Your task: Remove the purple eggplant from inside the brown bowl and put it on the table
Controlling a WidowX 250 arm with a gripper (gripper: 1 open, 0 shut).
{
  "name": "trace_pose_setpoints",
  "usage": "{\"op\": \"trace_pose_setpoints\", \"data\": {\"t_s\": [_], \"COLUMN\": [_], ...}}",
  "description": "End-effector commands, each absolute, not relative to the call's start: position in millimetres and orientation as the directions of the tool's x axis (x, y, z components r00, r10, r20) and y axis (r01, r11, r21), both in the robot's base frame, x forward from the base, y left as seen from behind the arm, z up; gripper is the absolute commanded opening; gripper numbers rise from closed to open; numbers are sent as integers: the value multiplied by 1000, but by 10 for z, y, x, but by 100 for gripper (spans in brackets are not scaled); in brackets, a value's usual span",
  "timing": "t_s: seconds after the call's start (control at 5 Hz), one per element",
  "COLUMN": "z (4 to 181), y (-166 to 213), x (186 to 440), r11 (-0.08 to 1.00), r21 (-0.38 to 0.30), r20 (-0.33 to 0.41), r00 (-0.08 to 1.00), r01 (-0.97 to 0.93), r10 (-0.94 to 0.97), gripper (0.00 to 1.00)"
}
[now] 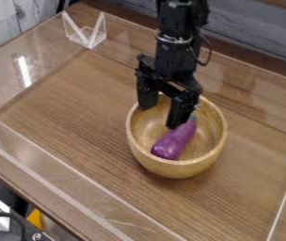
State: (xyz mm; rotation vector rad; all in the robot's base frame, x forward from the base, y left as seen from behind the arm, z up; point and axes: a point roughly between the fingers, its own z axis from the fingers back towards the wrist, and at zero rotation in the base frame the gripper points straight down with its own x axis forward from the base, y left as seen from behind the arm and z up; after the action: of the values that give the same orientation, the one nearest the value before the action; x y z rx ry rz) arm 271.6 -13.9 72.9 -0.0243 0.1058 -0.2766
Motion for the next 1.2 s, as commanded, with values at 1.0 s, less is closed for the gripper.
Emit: {"op": "trace_pose_setpoints", "data": {"t_s": [1.0], "z": [801], "y": [-402], "x": [2814], "r11": [929], "r21": [-11], "r20": [17], "r00": [929], "r01": [371], "r10": [-371], "gripper": [100]}}
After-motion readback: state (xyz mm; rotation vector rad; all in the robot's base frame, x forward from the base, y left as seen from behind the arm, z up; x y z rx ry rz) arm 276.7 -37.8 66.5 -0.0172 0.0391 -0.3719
